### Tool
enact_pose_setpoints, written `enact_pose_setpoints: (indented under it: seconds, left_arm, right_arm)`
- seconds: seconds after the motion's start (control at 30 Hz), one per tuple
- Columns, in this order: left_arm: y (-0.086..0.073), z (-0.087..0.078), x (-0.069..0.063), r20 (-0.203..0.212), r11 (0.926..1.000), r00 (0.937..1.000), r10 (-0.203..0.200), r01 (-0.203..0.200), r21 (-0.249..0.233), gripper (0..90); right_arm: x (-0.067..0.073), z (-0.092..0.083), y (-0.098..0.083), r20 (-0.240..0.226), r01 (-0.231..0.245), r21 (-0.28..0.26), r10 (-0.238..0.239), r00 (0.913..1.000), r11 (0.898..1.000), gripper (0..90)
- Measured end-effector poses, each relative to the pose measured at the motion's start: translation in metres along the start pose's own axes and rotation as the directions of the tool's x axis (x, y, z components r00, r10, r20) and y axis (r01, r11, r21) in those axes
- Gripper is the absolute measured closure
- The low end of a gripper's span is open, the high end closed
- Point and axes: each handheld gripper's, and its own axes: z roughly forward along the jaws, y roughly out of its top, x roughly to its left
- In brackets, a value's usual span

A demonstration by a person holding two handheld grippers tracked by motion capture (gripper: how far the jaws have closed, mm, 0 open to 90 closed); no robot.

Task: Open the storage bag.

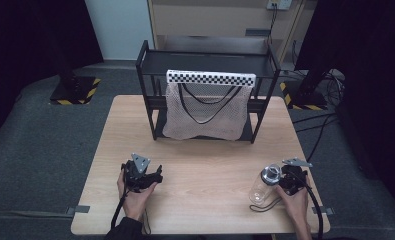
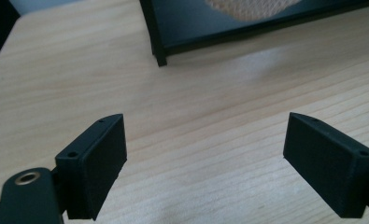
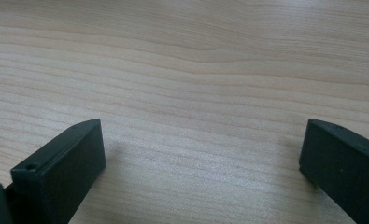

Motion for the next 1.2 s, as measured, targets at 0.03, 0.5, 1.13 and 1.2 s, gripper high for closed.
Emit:
enact_pose_setpoints:
  seconds: [0.03, 0.5, 1.13, 1.2]
  left_arm:
    - [0.002, -0.002, -0.001, 0.001, 1.0000, 1.0000, 0.008, -0.008, -0.004, 12.3]
    - [0.028, -0.012, -0.015, -0.005, 0.9907, 0.9926, 0.121, -0.121, -0.062, 12.2]
    - [0.087, -0.020, -0.029, -0.066, 0.9394, 0.9491, 0.308, -0.314, -0.136, 12.4]
    - [0.092, -0.019, -0.032, -0.066, 0.9326, 0.9428, 0.327, -0.333, -0.139, 12.4]
  right_arm:
    - [0.000, 0.000, 0.000, 0.000, 0.000, 0.000, 0.000, 1.0000, 1.000, 0.3]
    - [0.000, 0.000, 0.000, 0.000, 0.000, 0.000, 0.000, 1.0000, 1.000, 0.3]
    - [0.000, 0.000, 0.000, 0.000, 0.000, 0.000, 0.000, 1.0000, 1.000, 0.3]
    - [0.000, 0.000, 0.000, 0.000, 0.000, 0.000, 0.000, 1.0000, 1.000, 0.3]
